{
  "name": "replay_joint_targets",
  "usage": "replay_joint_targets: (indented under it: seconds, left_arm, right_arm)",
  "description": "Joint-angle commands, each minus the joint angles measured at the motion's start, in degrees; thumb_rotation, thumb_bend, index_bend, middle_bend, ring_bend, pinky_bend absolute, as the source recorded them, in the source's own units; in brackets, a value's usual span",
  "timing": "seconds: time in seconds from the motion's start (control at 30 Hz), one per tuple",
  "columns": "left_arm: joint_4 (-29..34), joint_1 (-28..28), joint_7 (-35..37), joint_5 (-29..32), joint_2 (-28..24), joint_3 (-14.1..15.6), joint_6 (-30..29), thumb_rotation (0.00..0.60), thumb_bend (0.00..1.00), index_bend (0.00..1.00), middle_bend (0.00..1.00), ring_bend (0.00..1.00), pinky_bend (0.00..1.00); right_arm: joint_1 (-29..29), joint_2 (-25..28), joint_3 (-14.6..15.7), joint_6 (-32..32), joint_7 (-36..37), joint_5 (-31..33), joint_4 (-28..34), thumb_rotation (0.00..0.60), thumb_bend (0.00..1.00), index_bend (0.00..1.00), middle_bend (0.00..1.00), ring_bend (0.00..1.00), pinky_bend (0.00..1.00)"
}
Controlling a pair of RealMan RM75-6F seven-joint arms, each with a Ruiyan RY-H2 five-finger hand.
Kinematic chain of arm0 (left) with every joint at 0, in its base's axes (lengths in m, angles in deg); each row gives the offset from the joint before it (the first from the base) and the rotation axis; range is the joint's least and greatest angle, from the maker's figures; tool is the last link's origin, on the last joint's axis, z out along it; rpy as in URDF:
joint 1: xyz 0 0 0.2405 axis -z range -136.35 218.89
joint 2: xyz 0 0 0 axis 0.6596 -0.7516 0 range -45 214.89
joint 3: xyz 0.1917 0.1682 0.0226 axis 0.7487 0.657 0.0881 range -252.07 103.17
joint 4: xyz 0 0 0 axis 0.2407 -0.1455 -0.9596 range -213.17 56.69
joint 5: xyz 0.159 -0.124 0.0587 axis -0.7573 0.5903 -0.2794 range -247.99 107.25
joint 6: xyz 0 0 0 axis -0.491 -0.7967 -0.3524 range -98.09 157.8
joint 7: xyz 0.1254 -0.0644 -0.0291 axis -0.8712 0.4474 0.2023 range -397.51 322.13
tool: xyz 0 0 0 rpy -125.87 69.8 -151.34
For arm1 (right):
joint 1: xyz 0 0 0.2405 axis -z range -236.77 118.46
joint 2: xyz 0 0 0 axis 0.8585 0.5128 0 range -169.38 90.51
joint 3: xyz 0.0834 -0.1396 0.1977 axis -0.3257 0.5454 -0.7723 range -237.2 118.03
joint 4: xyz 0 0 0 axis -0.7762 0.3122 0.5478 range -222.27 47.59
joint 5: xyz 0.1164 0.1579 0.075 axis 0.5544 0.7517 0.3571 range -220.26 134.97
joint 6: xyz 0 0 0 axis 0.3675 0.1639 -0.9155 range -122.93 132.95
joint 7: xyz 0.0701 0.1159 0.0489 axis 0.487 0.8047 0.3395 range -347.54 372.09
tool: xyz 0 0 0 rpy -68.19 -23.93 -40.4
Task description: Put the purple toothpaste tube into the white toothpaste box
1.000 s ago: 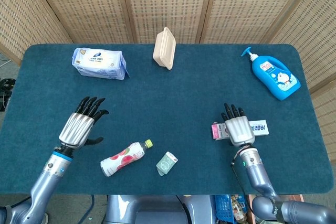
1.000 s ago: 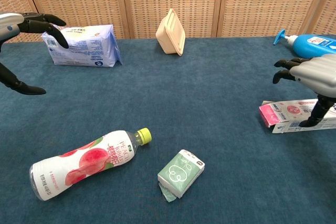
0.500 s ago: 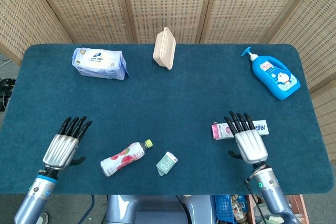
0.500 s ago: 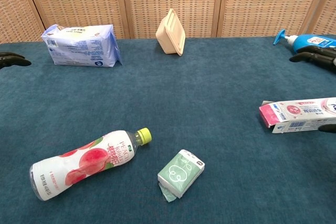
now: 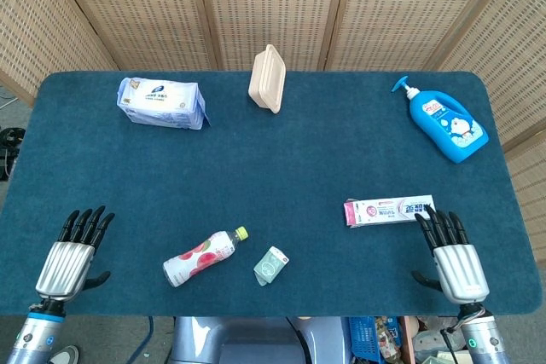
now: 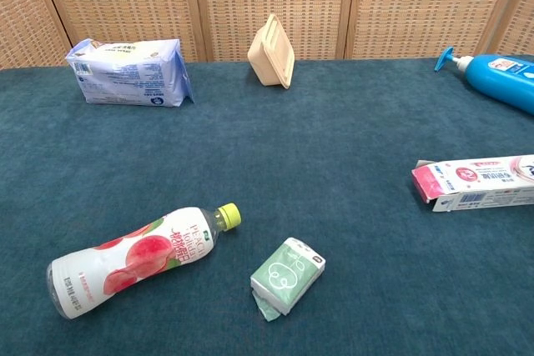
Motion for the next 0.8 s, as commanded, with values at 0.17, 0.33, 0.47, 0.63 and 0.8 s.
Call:
replay_joint_targets:
  seconds: [0.17,0.33,0.47,0.63,0.8]
  left_arm:
    - [0.1,-0.9,1.3,-0.1,-0.7,-1.7,0.6,0.6,0.09,0.0,0.0,0.0,0.0]
    - [0.2,-1.5,1.7,-0.3,-0.9,-2.6,0.5,0.6,0.09,0.0,0.0,0.0,0.0]
    - [0.2,-1.9,1.8,-0.7,-1.0,-2.8,0.5,0.6,0.09,0.0,0.0,0.0,0.0]
    - [0.5,-2.4,1.5,-1.2,-1.1,-2.9,0.8,0.6,0.09,0.0,0.0,0.0,0.0]
    - [0.6,-2.4,1.7,-2.4,-0.9,-3.1,1.2,0.6,0.09,0.0,0.0,0.0,0.0]
  right_arm:
    - [1.2,0.3,-1.1,0.0,1.3,-1.5,0.0,0.6,0.0,0.03,0.0,0.0,0.0]
    - [1.8,0.4,-1.6,-0.3,1.1,-2.4,0.1,0.6,0.0,0.03,0.0,0.0,0.0]
    - [2.3,0.7,-1.9,0.0,1.5,-3.0,0.6,0.6,0.0,0.03,0.0,0.0,0.0]
    - [2.8,1.4,-2.2,-0.1,2.1,-3.8,1.1,0.6,0.0,0.03,0.0,0.0,0.0]
    - [3.0,1.5,-2.4,-0.9,2.7,-4.1,1.7,0.6,0.0,0.03,0.0,0.0,0.0]
